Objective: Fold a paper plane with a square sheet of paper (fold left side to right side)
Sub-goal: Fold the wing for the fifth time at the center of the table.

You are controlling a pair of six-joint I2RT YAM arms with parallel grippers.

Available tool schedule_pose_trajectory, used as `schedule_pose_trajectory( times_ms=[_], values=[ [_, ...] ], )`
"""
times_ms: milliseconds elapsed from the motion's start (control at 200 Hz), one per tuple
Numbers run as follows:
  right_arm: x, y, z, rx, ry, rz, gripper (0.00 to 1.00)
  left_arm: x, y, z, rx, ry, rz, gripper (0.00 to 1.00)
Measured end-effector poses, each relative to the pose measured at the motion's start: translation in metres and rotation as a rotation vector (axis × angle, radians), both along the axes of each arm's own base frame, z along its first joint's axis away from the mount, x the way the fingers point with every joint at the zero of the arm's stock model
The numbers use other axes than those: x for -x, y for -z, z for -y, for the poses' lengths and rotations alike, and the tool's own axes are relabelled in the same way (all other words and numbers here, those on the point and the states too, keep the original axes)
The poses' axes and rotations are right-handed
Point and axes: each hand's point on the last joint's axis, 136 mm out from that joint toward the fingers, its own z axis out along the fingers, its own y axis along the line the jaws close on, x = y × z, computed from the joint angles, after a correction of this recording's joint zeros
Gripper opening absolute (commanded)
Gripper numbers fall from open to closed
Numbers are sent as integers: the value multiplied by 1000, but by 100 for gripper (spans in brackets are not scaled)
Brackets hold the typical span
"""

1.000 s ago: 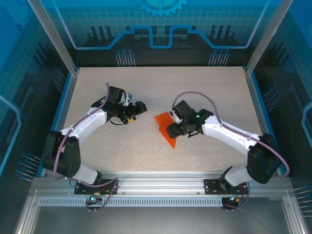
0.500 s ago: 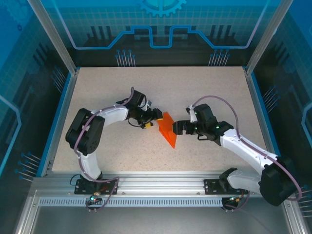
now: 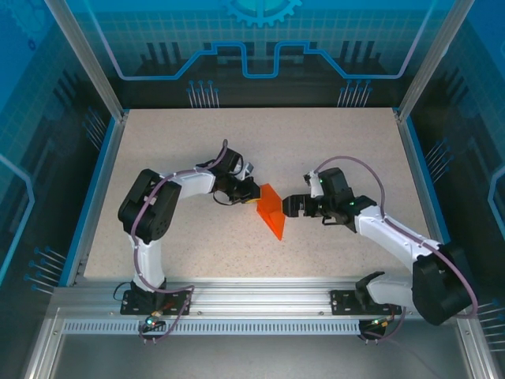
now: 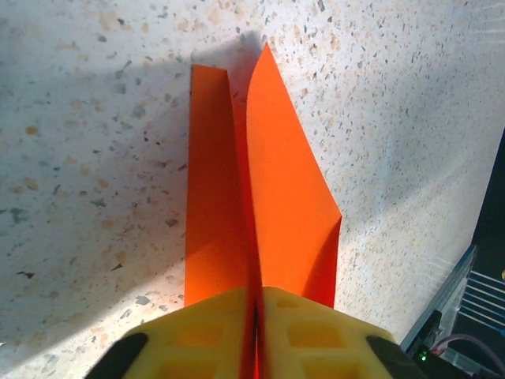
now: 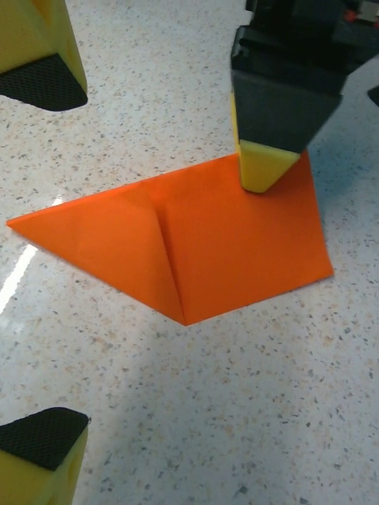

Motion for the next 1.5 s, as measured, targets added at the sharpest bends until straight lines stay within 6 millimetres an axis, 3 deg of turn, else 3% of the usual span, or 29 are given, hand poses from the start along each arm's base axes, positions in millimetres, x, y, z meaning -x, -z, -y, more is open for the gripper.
schedule_pose_trajectory(
  times_ms=[155, 440, 795, 935, 1160, 1501],
  values=[
    [-17, -1, -2, -98, -21, 6, 96, 9, -8, 1, 27, 73, 62, 5],
    [-33, 29, -15, -232, -147, -75, 85, 24, -28, 7, 105, 190, 165, 2],
    [-60, 42, -41, -356, -269, -97, 84, 29, -32, 11, 149, 237, 192, 0],
    [-69, 45, -48, -386, -296, -101, 75, 30, -33, 12, 156, 242, 190, 0],
    [-68, 51, -55, -437, -338, -137, 63, 31, -33, 13, 162, 246, 188, 0],
    [-61, 43, -56, -444, -369, -126, 45, 32, -33, 12, 159, 259, 201, 0]
  ],
)
